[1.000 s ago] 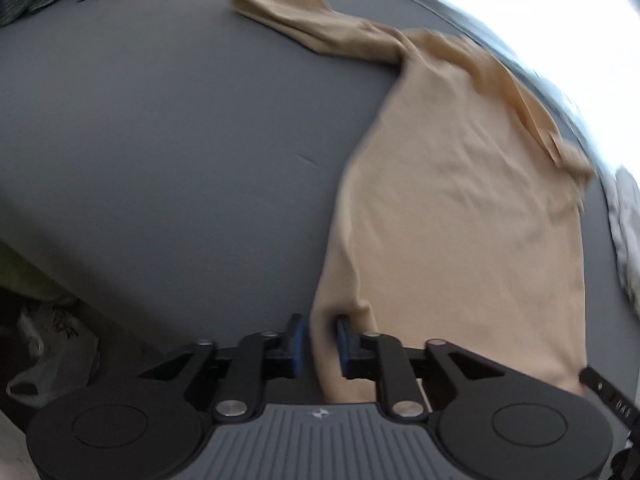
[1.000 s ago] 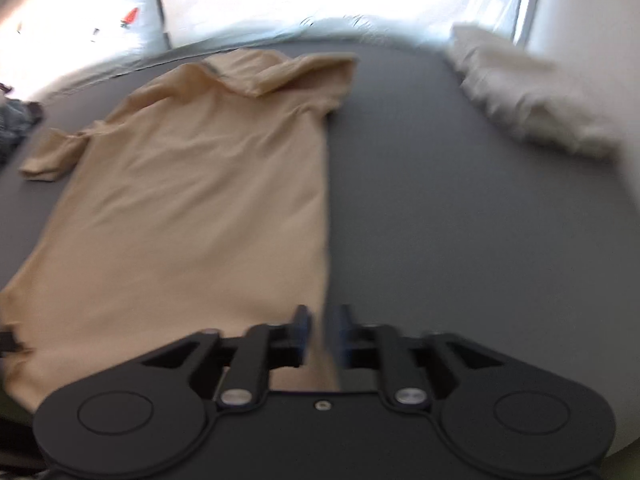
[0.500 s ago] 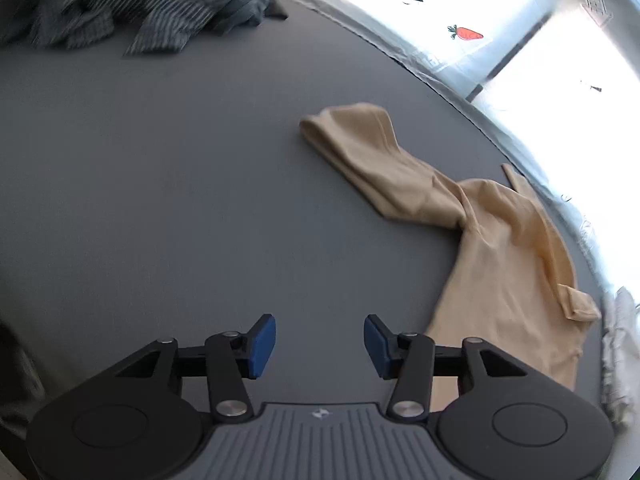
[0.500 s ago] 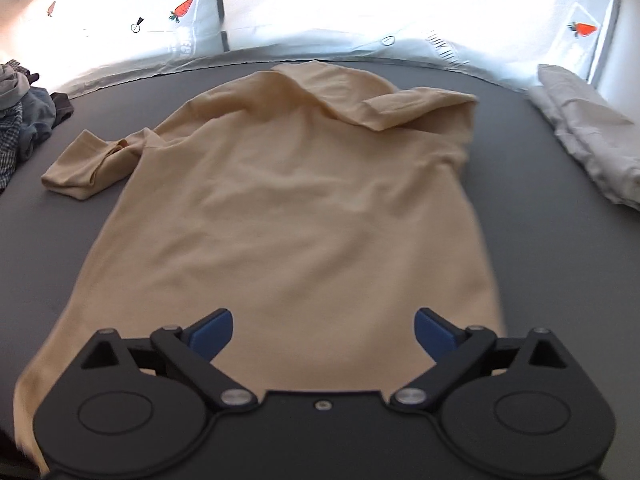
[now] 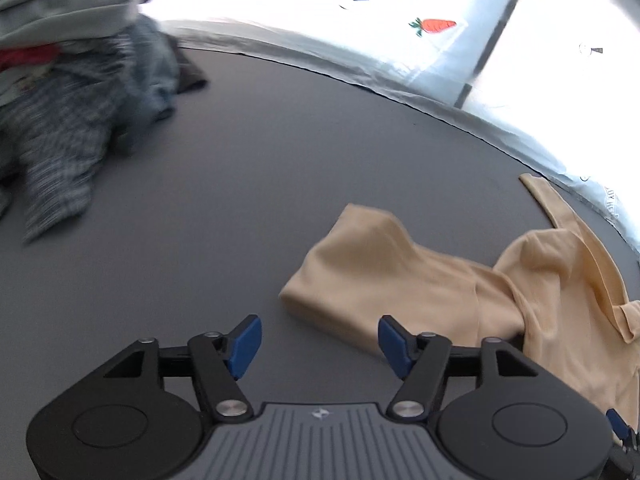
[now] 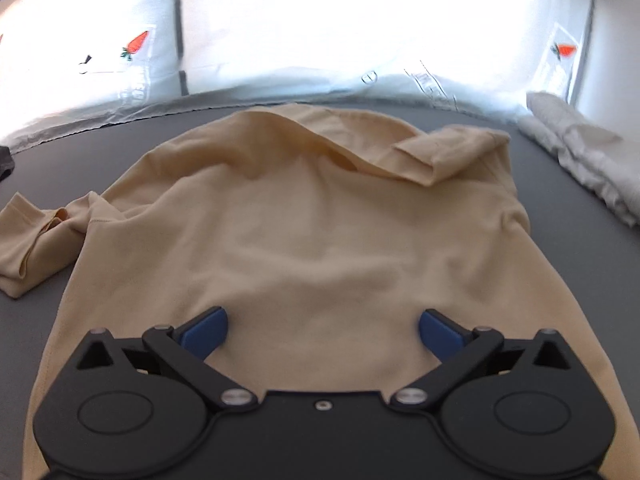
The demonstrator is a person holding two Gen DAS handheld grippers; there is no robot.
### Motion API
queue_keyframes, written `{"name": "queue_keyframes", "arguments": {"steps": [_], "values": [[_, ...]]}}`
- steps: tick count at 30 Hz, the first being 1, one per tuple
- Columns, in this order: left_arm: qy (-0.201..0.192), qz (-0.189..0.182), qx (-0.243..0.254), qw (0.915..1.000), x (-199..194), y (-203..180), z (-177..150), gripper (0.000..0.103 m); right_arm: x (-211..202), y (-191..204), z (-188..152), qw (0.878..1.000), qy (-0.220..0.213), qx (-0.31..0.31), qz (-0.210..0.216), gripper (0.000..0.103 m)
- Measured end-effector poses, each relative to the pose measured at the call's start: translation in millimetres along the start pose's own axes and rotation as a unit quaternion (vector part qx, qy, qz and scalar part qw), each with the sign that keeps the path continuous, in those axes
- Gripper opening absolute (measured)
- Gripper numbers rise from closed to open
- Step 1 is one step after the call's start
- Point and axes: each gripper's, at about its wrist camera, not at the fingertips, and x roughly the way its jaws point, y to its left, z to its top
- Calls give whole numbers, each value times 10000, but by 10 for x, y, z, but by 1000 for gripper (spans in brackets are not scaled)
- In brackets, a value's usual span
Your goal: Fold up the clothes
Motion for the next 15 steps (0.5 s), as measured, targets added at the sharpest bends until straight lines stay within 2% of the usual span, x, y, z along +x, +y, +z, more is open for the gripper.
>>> {"name": "queue_keyframes", "arguments": {"steps": [2,4,6,9,11,13,15], "values": [[31,-105,313,9995,187,-57,120,69,-3,-40,-43,9999,-117,85,63,103],[52,-52,509,9987,371,-124,187,69,1,-46,-28,9999,-110,98,87,103],[121,-2,493,9987,527,-148,237,69,12,-21,-16,9999,-111,75,60,103],[103,-145,282,9994,618,-127,281,67,16,-15,-7,9999,-112,77,60,103],[3,-224,222,9995,616,-118,285,49,15,-17,-5,9999,-113,79,62,103],[-156,-228,174,9995,580,-100,300,7,16,-18,-7,9999,-113,84,67,103],[-345,-455,2,9984,493,-38,371,7,17,-17,-9,9999,-114,83,66,103]]}}
